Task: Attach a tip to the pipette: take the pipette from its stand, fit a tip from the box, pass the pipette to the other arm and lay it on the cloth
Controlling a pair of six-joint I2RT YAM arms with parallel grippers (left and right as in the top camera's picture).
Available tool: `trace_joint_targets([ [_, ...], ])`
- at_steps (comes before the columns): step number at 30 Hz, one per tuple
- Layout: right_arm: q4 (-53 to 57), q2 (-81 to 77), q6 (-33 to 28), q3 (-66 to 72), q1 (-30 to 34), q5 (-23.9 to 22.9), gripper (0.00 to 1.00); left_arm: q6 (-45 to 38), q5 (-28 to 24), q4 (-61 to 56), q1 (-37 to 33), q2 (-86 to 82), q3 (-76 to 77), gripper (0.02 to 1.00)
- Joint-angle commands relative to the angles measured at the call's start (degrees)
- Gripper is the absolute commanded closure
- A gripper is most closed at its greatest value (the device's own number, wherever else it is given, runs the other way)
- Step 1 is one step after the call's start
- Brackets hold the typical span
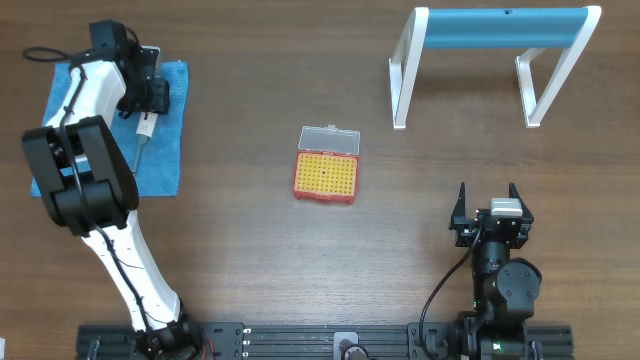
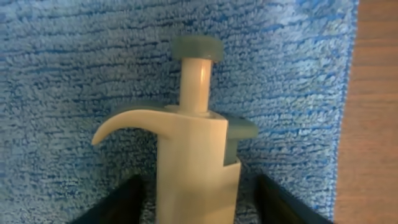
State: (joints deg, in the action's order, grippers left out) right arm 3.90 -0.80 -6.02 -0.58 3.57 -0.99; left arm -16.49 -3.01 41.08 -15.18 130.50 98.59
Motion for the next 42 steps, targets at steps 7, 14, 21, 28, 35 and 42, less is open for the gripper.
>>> trace_joint_targets([
  [7, 0.1, 0.5, 1.3, 0.4, -0.4, -0.5, 0.224, -0.3, -0.2, 12.0, 0.2, 0.2, 6.1, 0.020],
  [14, 0.1, 0.5, 1.3, 0.4, -0.4, -0.5, 0.224, 0.0, -0.2, 23.6, 0.3, -7.8, 15.0, 0.020],
  [21, 0.1, 0.5, 1.3, 0.4, -0.4, -0.5, 0.224, 0.1, 0.5, 31.6, 0.2, -24.0, 19.7, 0.020],
  [28, 0.1, 0.5, 1.3, 0.3, -0.4, -0.5, 0.224, -0.9, 0.5, 40.7, 0.1, -43.2, 18.8, 0.020],
  [35, 0.1, 0.5, 1.3, 0.3, -0.4, -0.5, 0.224, -1.0, -1.2, 38.0, 0.3, -69.5, 10.1, 0.020],
  [42, 0.1, 0.5, 1.3, 0.4, -0.4, -0.5, 0.224, 1.6, -4.4, 27.2, 0.3, -105.0, -17.9, 0.020],
])
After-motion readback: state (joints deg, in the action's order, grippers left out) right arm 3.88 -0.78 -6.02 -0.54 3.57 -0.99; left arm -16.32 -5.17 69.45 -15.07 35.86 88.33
